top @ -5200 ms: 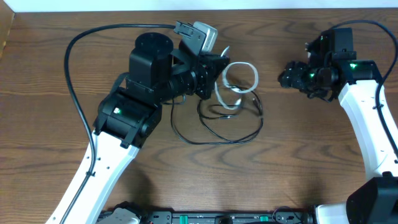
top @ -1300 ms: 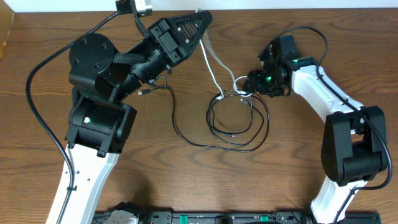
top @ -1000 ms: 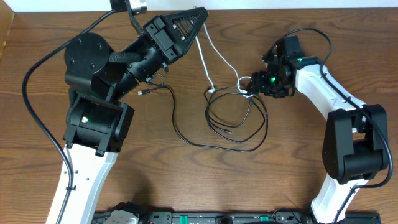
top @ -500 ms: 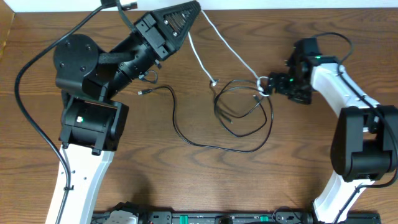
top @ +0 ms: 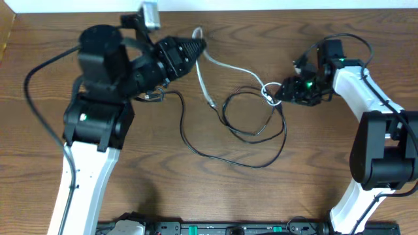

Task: Untangle cables

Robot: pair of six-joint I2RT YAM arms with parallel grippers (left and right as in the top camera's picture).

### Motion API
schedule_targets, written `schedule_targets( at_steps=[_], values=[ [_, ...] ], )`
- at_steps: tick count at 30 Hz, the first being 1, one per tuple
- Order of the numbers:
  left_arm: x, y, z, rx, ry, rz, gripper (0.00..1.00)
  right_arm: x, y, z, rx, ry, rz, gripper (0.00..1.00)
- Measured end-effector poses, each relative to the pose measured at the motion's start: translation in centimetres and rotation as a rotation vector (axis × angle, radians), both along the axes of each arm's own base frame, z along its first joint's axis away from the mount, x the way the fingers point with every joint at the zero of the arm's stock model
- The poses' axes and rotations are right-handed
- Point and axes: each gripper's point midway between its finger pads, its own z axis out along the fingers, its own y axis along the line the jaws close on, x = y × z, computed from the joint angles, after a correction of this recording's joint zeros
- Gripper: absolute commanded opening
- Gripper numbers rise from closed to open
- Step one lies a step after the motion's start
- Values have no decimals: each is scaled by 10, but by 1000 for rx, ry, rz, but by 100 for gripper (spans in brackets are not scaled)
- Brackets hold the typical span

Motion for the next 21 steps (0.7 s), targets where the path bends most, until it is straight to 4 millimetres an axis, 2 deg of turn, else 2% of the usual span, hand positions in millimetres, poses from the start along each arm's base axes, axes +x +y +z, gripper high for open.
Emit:
schedule_targets(
  at_steps=[1,4,8,11,16,21],
  values=[
    [3,-1,-17,39,32,-14,33,-2,6,2,19,1,18,43],
    [13,-3,-62,126,122,-51,49,-7,22,5,59,0,62,40],
    [27,-6,-111,200,214,-95,54,-13,38,8,88,3,102,38],
    [35,-7,-136,225,262,-113,54,-15,44,8,89,3,115,39],
    [42,-9,-158,244,300,-128,54,-3,36,4,33,-7,45,38],
    [43,-10,-162,257,292,-142,54,15,35,4,16,-33,-50,44]
  ],
)
